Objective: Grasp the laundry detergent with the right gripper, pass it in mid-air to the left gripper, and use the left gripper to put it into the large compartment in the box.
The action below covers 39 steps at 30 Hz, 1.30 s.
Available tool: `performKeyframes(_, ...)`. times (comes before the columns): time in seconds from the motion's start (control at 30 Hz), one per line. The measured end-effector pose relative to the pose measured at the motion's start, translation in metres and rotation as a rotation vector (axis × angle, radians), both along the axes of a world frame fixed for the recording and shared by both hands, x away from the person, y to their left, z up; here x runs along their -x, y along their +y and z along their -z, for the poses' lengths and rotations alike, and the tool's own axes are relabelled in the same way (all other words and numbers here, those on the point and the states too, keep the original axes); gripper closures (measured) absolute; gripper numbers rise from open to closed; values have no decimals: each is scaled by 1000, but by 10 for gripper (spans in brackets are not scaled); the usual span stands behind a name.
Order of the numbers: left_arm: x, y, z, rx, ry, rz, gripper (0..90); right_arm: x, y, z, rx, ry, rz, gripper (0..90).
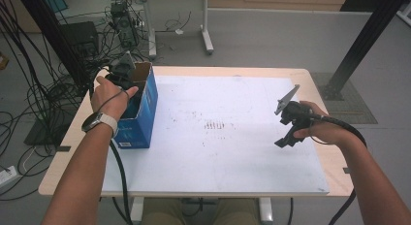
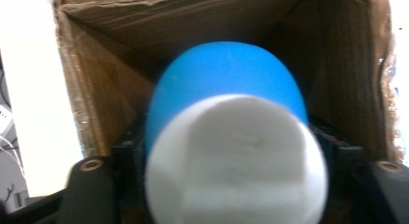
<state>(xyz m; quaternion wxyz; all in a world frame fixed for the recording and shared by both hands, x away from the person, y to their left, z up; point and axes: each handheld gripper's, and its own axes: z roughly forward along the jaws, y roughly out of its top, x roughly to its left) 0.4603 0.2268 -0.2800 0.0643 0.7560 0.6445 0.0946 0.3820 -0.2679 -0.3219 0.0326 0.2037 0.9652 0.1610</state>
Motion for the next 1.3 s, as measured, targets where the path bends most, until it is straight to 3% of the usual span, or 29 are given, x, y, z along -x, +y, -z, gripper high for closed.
performKeyframes(0.17,1,-2,-5,-11,-11,19,278,1,0,-1,3,1,-1,94)
performKeyframes(0.3,2,-1,-17,-20,-27,36,243,1,-1,-1,4,3,1,94)
performKeyframes(0.4,3,0,-27,-11,-40,46,154,2,0,-2,4,1,3,94)
performKeyframes(0.5,4,0,-34,13,-42,81,142,3,0,-3,4,-1,0,94)
performKeyframes(0.6,6,-3,-44,8,-52,121,129,4,-1,-4,8,-1,2,94)
performKeyframes(0.9,12,-6,-75,24,-78,162,91,7,-2,-9,11,-9,9,94)
performKeyframes(1.3,26,-44,-124,55,-117,373,69,8,-6,-18,6,-19,22,90)
